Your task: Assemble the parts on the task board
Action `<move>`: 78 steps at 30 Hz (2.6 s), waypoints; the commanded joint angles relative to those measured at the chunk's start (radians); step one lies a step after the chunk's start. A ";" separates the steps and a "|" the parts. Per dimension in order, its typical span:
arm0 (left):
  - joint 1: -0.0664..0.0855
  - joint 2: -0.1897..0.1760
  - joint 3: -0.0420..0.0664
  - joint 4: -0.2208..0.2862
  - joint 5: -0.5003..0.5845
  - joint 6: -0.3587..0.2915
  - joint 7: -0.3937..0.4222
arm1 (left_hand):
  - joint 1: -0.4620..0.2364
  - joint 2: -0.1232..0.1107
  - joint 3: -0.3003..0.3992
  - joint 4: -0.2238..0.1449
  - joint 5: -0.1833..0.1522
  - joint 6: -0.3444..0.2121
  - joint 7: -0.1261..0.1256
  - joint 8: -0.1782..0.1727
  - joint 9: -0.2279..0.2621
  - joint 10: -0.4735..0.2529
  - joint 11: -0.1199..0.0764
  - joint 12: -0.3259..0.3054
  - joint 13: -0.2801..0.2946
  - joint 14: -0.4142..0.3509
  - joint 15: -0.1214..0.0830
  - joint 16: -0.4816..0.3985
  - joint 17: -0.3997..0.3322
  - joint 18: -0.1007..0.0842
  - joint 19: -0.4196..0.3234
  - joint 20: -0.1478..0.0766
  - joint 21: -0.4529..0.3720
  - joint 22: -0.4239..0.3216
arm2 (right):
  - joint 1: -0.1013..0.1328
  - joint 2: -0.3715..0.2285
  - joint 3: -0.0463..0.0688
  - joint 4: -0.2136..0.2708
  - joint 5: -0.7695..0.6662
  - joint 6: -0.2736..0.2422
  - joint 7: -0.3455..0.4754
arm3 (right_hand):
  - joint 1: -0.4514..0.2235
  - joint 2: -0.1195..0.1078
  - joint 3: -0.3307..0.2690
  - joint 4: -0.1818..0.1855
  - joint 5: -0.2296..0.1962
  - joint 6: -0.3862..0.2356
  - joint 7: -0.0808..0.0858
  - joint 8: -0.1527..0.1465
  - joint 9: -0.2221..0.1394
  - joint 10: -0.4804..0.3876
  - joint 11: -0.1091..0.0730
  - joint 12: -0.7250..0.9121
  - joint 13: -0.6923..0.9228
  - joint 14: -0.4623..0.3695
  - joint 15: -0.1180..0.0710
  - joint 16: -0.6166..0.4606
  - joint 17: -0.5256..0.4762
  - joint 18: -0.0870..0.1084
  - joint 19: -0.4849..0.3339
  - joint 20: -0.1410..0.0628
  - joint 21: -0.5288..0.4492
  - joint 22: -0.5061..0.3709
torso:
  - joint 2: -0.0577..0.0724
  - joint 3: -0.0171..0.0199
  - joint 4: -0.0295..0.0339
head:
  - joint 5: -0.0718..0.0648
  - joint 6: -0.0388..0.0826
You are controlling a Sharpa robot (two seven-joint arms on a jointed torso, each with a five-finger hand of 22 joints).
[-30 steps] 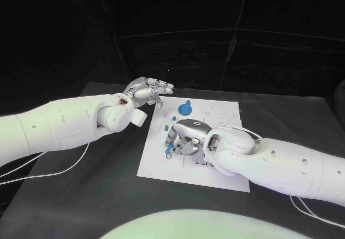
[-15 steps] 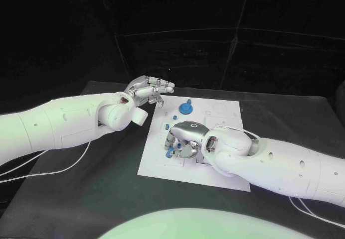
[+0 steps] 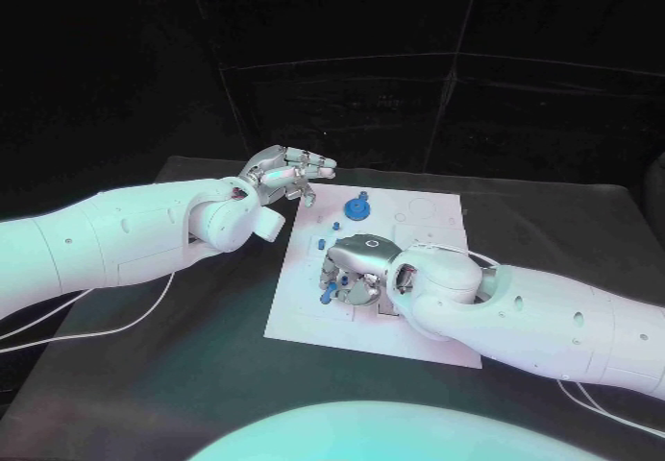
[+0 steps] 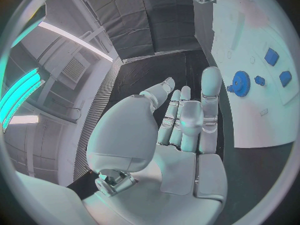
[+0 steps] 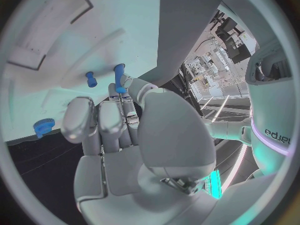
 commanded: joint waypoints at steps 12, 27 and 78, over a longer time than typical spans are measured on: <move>0.002 0.002 0.001 0.000 0.004 0.010 0.001 | -0.005 -0.003 -0.007 -0.002 0.003 -0.006 0.002 0.001 -0.001 -0.010 0.004 0.007 -0.002 -0.005 0.004 0.000 -0.002 0.019 -0.008 0.002 -0.004 -0.001 | -0.001 0.015 -0.027 0.023 -0.081 0.010 -0.022 | -0.012 0.003 0.006 -0.004 -0.002 -0.008 0.004 -0.007 -0.001 0.026 -0.028 0.002 0.001 0.004 0.000 0.004 -0.005 -0.015 0.000 0.003 0.004 -0.003 | -0.001 -0.0006 0.0011 | 0.002 -0.003; 0.002 0.000 0.001 0.001 0.004 0.015 -0.003 | -0.008 -0.004 -0.008 -0.001 0.003 -0.007 0.002 0.002 -0.001 -0.011 0.005 0.008 -0.002 -0.005 0.005 0.000 -0.003 0.019 -0.008 0.002 -0.005 -0.002 | -0.001 0.020 -0.034 0.021 -0.084 -0.015 -0.020 | -0.081 -0.028 -0.011 0.005 0.000 -0.074 0.024 -0.013 -0.005 -0.036 -0.007 -0.032 -0.012 -0.001 0.017 -0.004 -0.022 -0.010 -0.017 0.017 -0.017 -0.031 | 0.000 -0.0002 -0.0001 | 0.003 -0.002; 0.001 -0.013 0.000 0.004 0.004 0.015 -0.003 | -0.007 -0.003 -0.009 -0.002 0.003 -0.007 0.001 0.004 0.000 -0.012 0.004 0.011 -0.002 -0.006 0.005 0.001 -0.004 0.019 -0.009 0.003 -0.005 -0.002 | 0.016 -0.489 -0.012 0.237 0.309 -0.205 -0.327 | -0.223 0.038 -0.710 0.313 0.191 -0.098 -0.055 0.222 0.070 0.200 -0.089 1.172 1.121 0.062 -0.046 0.256 0.401 -0.059 0.087 -0.039 0.171 0.216 | -0.017 -0.0059 -0.0345 | -0.126 0.045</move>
